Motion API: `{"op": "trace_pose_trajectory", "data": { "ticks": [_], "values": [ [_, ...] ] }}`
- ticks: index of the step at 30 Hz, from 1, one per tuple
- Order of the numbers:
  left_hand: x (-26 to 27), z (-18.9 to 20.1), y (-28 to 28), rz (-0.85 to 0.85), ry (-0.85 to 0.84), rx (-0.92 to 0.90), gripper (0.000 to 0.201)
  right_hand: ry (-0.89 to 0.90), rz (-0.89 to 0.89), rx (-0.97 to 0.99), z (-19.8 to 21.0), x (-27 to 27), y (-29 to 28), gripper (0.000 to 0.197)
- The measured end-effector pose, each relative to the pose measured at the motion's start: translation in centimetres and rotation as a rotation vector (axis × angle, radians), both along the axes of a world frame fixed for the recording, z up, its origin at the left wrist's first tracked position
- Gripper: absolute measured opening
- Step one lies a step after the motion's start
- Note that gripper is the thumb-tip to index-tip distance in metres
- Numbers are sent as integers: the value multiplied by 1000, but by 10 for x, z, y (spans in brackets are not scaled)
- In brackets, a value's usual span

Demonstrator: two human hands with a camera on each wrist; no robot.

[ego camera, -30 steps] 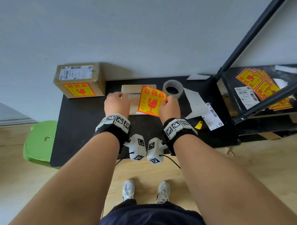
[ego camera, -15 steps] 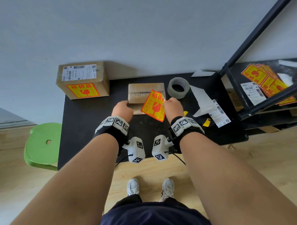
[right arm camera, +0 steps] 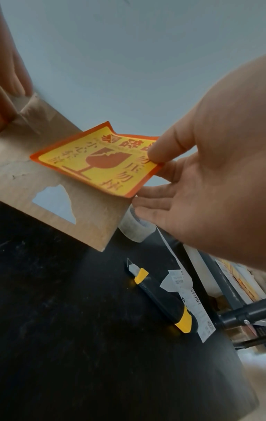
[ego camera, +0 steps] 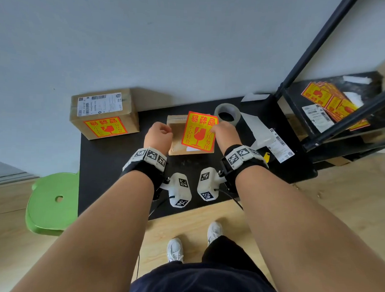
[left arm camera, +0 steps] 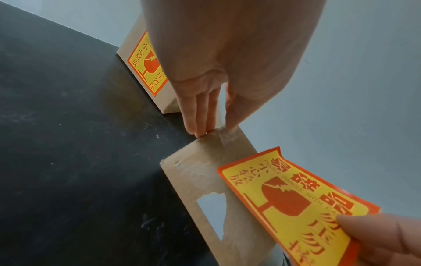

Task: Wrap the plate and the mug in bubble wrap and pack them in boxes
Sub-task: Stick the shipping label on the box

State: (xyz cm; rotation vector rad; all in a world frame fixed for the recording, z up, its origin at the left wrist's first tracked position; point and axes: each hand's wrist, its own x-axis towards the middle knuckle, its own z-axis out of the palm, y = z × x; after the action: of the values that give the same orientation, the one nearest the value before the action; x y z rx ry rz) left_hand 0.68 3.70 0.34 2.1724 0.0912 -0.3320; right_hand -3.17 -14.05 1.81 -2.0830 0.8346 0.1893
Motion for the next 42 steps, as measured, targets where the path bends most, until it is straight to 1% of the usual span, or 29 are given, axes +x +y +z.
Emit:
{"op": "trace_pose_trajectory", "data": {
  "ticks": [2, 5, 8, 10, 14, 17, 19, 28, 30, 34, 37, 40, 42],
  "values": [
    [5, 2, -5, -35, -1, 25, 22, -5, 59, 4, 2, 5, -2, 12],
    [17, 5, -13, -30, 20, 33, 25, -3, 175, -13, 6, 17, -4, 27],
    [25, 3, -21, -14, 39, 26, 28, 8, 266, -15, 6, 28, -11, 31],
    [28, 1, -24, 18, 34, 5, 25, -1, 289, -9, 5, 35, -15, 29],
    [33, -6, -29, 80, 20, 41, 25, -62, 252, 43, -3, 43, -19, 22],
    [35, -13, -33, 125, 31, 82, 25, -140, 77, 88, -17, 45, -22, 22],
    [36, -17, -35, 144, 30, 87, 24, -153, 32, 74, -28, 47, -24, 23],
    [42, -23, -32, 118, 49, 111, 21, -69, 47, -64, -50, 55, -26, 32],
    [43, -24, -32, 114, 50, 114, 19, -56, 27, -61, -51, 57, -26, 29],
    [44, -26, -32, 124, 51, 107, 16, -43, -4, -43, -57, 57, -26, 37],
    [45, -26, -30, 102, 58, 84, 14, -40, 2, -40, -62, 57, -25, 37],
    [46, -25, -27, 92, 60, 63, 15, -51, 7, -33, -64, 60, -25, 32],
    [47, -26, -27, 96, 57, 51, 17, -56, -4, -25, -63, 61, -26, 35]
  ]
}}
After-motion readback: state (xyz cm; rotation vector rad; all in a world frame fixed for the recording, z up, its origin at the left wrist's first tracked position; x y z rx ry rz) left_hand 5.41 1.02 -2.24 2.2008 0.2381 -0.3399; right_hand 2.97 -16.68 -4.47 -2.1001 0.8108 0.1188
